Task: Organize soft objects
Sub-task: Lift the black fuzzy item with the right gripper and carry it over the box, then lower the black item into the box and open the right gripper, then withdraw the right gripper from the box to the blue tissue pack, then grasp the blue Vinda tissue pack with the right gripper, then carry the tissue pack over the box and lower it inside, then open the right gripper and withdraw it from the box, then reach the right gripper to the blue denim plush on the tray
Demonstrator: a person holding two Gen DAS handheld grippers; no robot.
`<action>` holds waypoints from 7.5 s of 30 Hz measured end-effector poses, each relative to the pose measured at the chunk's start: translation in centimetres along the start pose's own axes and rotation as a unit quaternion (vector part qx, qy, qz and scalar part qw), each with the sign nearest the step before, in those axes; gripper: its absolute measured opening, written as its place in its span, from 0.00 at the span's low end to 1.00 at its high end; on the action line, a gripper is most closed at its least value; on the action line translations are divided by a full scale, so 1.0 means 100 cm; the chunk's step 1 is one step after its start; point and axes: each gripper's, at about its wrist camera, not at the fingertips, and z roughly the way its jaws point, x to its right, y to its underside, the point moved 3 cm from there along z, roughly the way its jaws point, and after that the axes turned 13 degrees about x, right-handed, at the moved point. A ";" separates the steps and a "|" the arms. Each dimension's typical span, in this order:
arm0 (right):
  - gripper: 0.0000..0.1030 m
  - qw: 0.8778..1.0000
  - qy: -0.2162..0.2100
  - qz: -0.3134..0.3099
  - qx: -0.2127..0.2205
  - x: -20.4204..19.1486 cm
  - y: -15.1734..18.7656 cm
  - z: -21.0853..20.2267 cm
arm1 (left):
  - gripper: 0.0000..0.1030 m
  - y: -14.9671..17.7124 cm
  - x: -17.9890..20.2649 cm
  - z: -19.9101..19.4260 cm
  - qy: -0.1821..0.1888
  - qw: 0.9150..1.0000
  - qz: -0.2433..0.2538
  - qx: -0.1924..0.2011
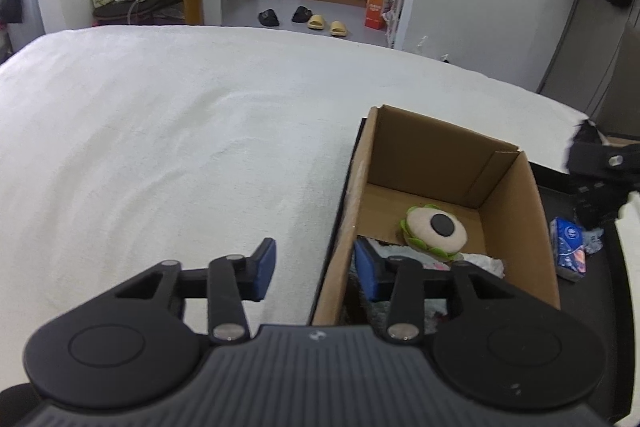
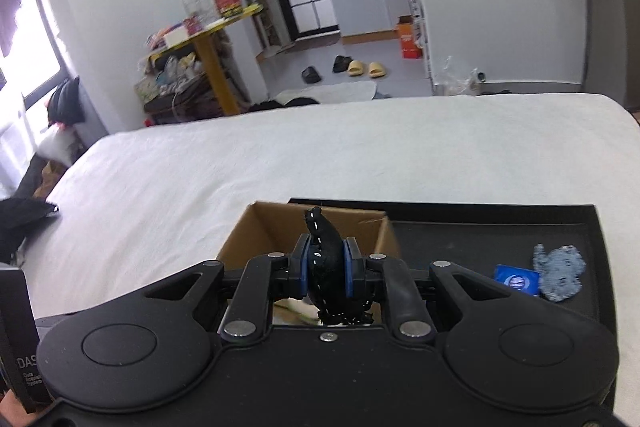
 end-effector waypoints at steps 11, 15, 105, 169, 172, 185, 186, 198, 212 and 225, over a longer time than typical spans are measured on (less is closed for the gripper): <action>0.16 0.999 -0.016 -0.019 -0.041 -0.044 0.016 0.029 | 0.08 0.007 0.002 0.004 0.052 0.999 -0.003 -0.009; 0.17 0.998 -0.028 -0.016 -0.053 -0.058 0.020 0.038 | 0.08 0.006 -0.001 0.003 0.060 0.998 -0.012 -0.009; 0.78 0.971 0.209 -0.051 -0.105 0.131 0.088 0.055 | 0.58 -0.003 0.057 0.025 -0.152 0.973 0.153 -0.078; 0.51 0.995 -0.048 -0.090 0.002 0.008 0.013 0.019 | 0.26 -0.003 0.022 0.003 -0.048 0.996 0.066 -0.043; 0.51 0.994 -0.053 -0.093 -0.004 0.002 0.015 0.021 | 0.11 -0.002 0.025 0.003 -0.030 0.997 0.061 -0.043; 0.66 0.991 -0.012 -0.134 -0.019 0.000 0.026 0.024 | 0.09 -0.005 0.025 0.002 -0.024 0.997 0.051 -0.052; 0.66 0.991 -0.010 -0.134 -0.021 0.000 0.027 0.024 | 0.10 -0.005 0.024 0.002 -0.024 0.997 0.049 -0.052; 0.62 0.992 0.056 -0.116 -0.011 0.021 0.023 0.021 | 0.13 -0.010 0.025 -0.003 -0.032 0.997 0.049 -0.057; 0.62 0.994 0.090 -0.057 -0.016 0.060 0.024 0.017 | 0.37 -0.025 0.044 -0.006 -0.057 0.993 0.091 -0.040; 0.65 0.984 0.170 -0.037 -0.027 0.112 0.038 0.023 | 0.51 -0.023 0.056 0.011 -0.095 0.986 0.128 -0.043</action>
